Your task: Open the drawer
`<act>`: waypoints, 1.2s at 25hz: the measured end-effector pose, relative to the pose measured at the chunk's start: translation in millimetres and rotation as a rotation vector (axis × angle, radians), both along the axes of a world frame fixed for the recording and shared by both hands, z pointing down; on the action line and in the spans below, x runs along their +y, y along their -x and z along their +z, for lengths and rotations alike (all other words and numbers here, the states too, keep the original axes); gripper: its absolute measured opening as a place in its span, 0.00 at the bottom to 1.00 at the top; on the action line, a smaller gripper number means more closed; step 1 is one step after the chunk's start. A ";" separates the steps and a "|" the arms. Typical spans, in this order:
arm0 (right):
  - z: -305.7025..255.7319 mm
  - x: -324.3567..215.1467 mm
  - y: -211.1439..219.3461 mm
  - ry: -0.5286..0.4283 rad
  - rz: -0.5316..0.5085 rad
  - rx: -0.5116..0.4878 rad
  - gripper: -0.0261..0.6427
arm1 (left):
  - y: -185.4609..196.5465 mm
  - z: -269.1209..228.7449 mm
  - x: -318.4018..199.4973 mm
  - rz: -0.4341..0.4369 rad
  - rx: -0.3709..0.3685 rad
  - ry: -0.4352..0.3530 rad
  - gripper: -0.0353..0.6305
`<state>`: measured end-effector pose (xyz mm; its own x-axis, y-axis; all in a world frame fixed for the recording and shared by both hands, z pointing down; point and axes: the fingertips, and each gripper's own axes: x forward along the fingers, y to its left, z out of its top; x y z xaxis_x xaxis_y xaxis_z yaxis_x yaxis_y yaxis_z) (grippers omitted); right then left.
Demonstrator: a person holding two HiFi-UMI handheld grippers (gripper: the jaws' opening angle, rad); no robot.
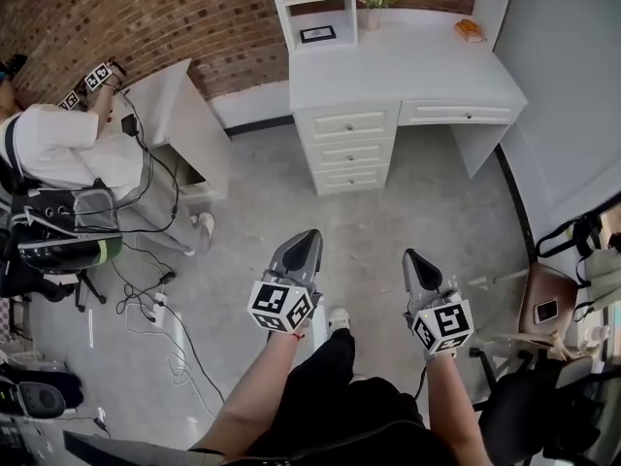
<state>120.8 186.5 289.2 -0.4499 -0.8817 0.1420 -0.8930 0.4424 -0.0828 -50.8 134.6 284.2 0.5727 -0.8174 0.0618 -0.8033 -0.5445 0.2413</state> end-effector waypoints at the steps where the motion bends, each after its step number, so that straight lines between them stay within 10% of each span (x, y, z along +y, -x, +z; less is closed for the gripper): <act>1: 0.3 -9.8 1.0 0.001 0.007 0.000 0.04 | 0.0 0.7 -11.0 0.009 0.000 0.002 0.06; 30: 45.4 -202.3 33.0 0.072 -0.048 0.012 0.04 | 25.8 47.4 -184.8 -0.004 0.013 0.059 0.06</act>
<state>87.8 -15.8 334.6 -0.4896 -0.8462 0.2104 -0.8719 0.4784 -0.1051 -76.6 -50.3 331.6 0.5703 -0.8151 0.1024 -0.8022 -0.5257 0.2830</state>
